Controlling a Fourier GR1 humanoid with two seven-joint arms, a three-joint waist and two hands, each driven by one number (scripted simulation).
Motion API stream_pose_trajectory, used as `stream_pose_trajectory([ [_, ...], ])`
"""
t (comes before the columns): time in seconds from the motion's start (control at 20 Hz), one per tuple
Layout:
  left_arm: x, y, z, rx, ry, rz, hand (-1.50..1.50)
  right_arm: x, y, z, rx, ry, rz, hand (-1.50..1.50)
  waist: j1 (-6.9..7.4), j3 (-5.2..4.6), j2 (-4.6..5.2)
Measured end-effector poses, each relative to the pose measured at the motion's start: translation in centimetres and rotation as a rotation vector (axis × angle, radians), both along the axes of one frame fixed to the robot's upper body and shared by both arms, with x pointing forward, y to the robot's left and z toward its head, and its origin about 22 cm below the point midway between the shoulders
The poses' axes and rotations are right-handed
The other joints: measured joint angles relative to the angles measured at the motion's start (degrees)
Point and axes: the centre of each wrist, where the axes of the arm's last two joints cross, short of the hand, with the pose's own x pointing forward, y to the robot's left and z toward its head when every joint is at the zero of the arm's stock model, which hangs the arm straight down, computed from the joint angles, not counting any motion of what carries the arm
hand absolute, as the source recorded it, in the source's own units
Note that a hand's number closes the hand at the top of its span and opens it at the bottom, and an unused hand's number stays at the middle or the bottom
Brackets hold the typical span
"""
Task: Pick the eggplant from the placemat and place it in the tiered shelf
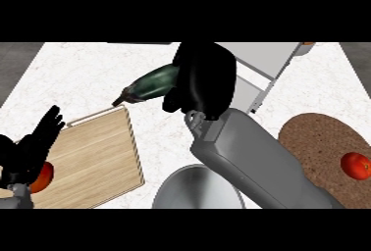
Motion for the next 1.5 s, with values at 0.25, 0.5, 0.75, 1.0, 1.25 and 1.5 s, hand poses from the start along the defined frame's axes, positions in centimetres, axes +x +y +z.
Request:
stream_pose_trajectory([
  [0.25,0.1,-0.2,-0.1,0.007,0.000,0.014,0.00,-0.9,0.7,4.1,0.044,-0.127,0.009,1.50,-0.87,-0.05,-0.14],
  [0.5,-0.1,-0.4,-0.4,0.009,0.003,0.019,0.00,-1.0,1.2,7.6,0.055,-0.231,-0.025,1.50,-1.24,-0.02,-0.24],
  [0.75,-0.7,0.1,-0.3,0.002,0.013,0.026,0.00,-0.2,1.4,9.9,-0.007,-0.270,-0.101,1.50,-1.70,-0.06,-0.38],
  [1.0,-0.7,0.2,-0.2,0.003,0.014,0.030,0.00,0.9,1.5,11.9,-0.055,-0.255,-0.159,1.50,-1.80,-0.06,-0.15],
  [1.25,-0.9,0.6,-0.1,0.001,0.009,0.033,0.00,1.9,0.6,13.4,-0.073,-0.239,-0.199,1.50,-2.01,-0.01,-0.03],
  [1.5,-0.8,-0.2,-0.1,0.000,0.001,0.029,0.00,4.3,-1.2,13.7,-0.129,-0.203,-0.278,1.50,-1.90,0.00,0.22],
])
